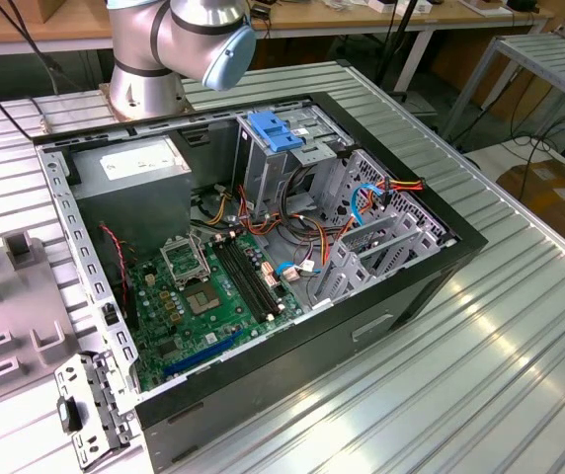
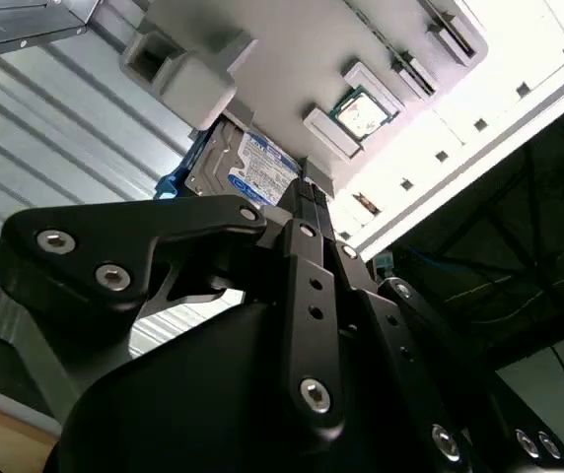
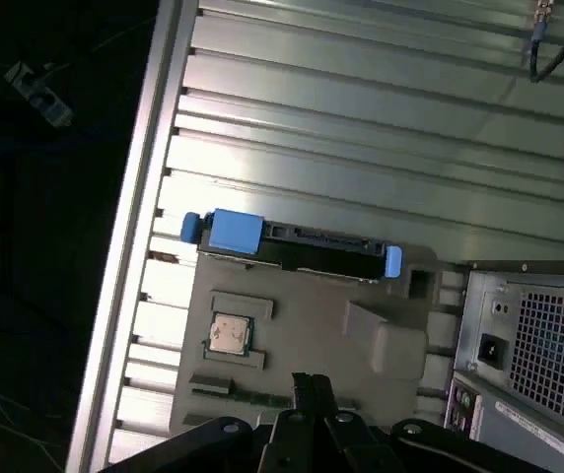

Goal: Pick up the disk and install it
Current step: 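Pick up the disk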

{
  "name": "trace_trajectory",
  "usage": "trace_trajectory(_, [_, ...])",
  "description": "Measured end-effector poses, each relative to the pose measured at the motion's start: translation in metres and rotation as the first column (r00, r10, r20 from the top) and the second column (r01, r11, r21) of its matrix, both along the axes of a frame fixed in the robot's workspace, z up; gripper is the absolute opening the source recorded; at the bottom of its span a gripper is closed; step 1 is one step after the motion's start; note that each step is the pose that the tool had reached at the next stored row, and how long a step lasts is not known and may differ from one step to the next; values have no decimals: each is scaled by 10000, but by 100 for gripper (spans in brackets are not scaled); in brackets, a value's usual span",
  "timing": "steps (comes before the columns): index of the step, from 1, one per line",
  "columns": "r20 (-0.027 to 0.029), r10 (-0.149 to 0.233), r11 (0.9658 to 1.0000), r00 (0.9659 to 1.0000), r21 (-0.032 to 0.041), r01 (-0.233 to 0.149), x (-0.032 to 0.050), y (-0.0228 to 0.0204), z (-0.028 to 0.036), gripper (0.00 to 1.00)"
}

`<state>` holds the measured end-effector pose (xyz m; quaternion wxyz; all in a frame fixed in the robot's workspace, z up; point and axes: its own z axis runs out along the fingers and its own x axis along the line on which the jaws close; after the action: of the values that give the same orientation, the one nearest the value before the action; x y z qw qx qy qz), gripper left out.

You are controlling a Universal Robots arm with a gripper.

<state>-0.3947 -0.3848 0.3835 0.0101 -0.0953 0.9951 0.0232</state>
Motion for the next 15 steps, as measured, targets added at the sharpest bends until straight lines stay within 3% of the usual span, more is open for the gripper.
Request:
trace_trajectory(1, [0,711,9975,9975,0,-711,0,0,0,11])
trace_trajectory(2, [0,1163,9932,9932,0,-1163,0,0,0,11])
trace_trajectory(7, [0,1879,9822,9822,0,-1879,0,0,0,11])
trace_trajectory(13, [0,2288,9735,9735,0,-2288,0,0,0,11])
trace_trajectory(15, [0,2508,9680,9680,0,-2508,0,0,0,11])
